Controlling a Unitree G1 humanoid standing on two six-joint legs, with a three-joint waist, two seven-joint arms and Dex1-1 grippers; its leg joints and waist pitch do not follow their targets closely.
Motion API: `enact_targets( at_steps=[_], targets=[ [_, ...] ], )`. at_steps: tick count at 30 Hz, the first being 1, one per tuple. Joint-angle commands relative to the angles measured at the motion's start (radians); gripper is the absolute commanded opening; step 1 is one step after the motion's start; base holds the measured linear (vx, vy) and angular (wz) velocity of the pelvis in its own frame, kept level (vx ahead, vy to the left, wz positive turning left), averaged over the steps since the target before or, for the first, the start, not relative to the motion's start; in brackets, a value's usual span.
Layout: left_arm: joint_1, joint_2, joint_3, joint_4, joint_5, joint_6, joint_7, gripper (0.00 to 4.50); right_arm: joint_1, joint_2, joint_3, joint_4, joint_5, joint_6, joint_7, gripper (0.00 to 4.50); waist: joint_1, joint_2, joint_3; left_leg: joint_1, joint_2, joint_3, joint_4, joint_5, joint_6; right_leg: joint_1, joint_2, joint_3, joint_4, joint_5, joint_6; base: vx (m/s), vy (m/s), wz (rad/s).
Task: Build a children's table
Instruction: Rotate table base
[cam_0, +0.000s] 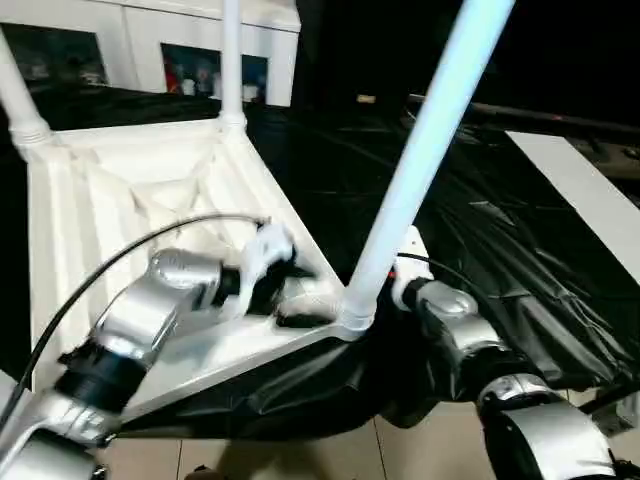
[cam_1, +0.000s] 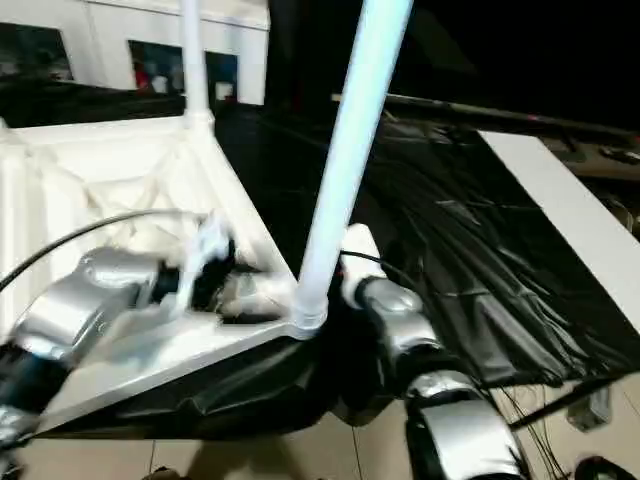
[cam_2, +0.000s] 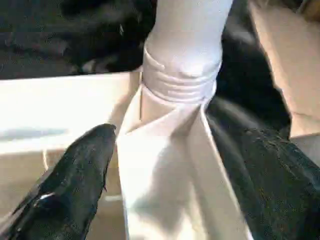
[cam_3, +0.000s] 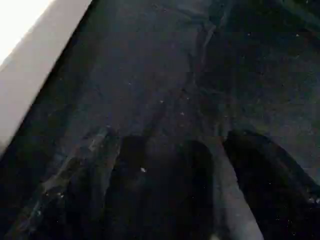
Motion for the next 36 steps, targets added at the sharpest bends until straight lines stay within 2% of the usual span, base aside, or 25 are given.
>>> enact_targets(
  at_steps=[1,6,9,10,12,16,19,23,26,28,36],
  targets=[
    [-0.007,-0.002,-0.015,-0.043,0.015,0.017,0.008,4.46,0.008,-0.028,0.004,-0.025,-0.013,0.018,0.007,3.81,0.001,0.032,-0.064,0.029,0.013,-0.006,-0.071,-0.278,-0.079,0.035,-0.064,0.038,-0.068,-0.2,-0.16,0.0,0.0,0.0],
    [-0.025,0.039,-0.063,-0.082,0.071,0.099,0.045,4.46,0.057,-0.082,0.036,-0.119,-0.029,0.06,0.091,3.81,0.006,0.03,-0.063,0.026,0.01,-0.007,-0.07,-0.284,-0.077,0.036,-0.061,0.038,-0.073,-0.224,-0.148,0.0,0.0,0.0],
    [-0.024,0.057,-0.057,-0.123,0.062,0.166,0.028,4.46,0.105,-0.109,0.066,-0.199,-0.039,0.097,0.156,3.81,0.005,0.033,-0.063,0.026,0.01,-0.008,-0.07,-0.291,-0.076,0.037,-0.062,0.038,-0.074,-0.243,-0.146,0.0,0.0,0.0],
    [-0.024,0.057,-0.057,-0.123,0.062,0.166,0.028,4.46,0.105,-0.109,0.066,-0.199,-0.039,0.097,0.156,3.81,0.005,0.03,-0.062,0.024,0.01,-0.008,-0.07,-0.287,-0.075,0.036,-0.062,0.038,-0.075,-0.244,-0.146,0.0,0.0,0.0],
    [-0.02,0.088,-0.046,-0.187,0.068,0.229,0.034,4.46,0.15,-0.132,0.087,-0.275,-0.043,0.123,0.174,3.81,0.004,0.031,-0.061,0.023,0.01,-0.009,-0.071,-0.287,-0.076,0.038,-0.062,0.038,-0.076,-0.252,-0.144,0.0,0.0,0.0],
    [-0.017,0.115,-0.028,-0.27,0.065,0.29,0.057,4.46,0.185,-0.143,0.085,-0.348,-0.032,0.158,0.185,3.81,0.001,0.03,-0.059,0.025,0.01,-0.01,-0.07,-0.302,-0.072,0.034,-0.061,0.037,-0.079,-0.285,-0.141,0.0,0.0,0.0],
    [-0.01,0.152,-0.001,-0.396,0.04,0.363,0.059,4.46,0.229,-0.158,0.08,-0.443,-0.022,0.202,0.204,3.81,0.003,0.03,-0.058,0.026,0.012,-0.009,-0.07,-0.294,-0.07,0.033,-0.06,0.037,-0.078,-0.275,-0.143,0.0,0.0,0.0],
    [-0.007,0.173,0.015,-0.468,0.025,0.412,0.056,4.46,0.253,-0.17,0.083,-0.492,-0.018,0.224,0.217,3.81,0.005,0.03,-0.054,0.027,0.01,-0.009,-0.07,-0.318,-0.077,0.029,-0.058,0.037,-0.083,-0.317,-0.131,0.0,0.0,0.0],
    [-0.005,0.195,0.013,-0.518,0.019,0.455,0.054,4.46,0.273,-0.181,0.089,-0.534,-0.015,0.25,0.228,3.81,0.005,0.028,-0.055,0.026,0.01,-0.011,-0.07,-0.319,-0.078,0.031,-0.059,0.037,-0.083,-0.325,-0.124,0.0,0.0,0.0],
    [0.004,0.203,0.011,-0.538,0.008,0.482,0.057,4.46,0.286,-0.186,0.093,-0.564,-0.014,0.273,0.232,3.81,0.004,0.025,-0.054,0.024,0.009,-0.01,-0.069,-0.312,-0.076,0.03,-0.059,0.038,-0.084,-0.327,-0.119,0.0,0.0,0.0],
    [0.04,0.2,-0.056,-0.519,0.022,0.508,0.079,4.46,0.316,-0.189,0.104,-0.632,-0.02,0.33,0.234,3.81,0.005,0.029,-0.056,0.025,0.008,-0.01,-0.069,-0.305,-0.078,0.029,-0.058,0.037,-0.084,-0.322,-0.113,0.0,0.0,0.0]
  ],
)
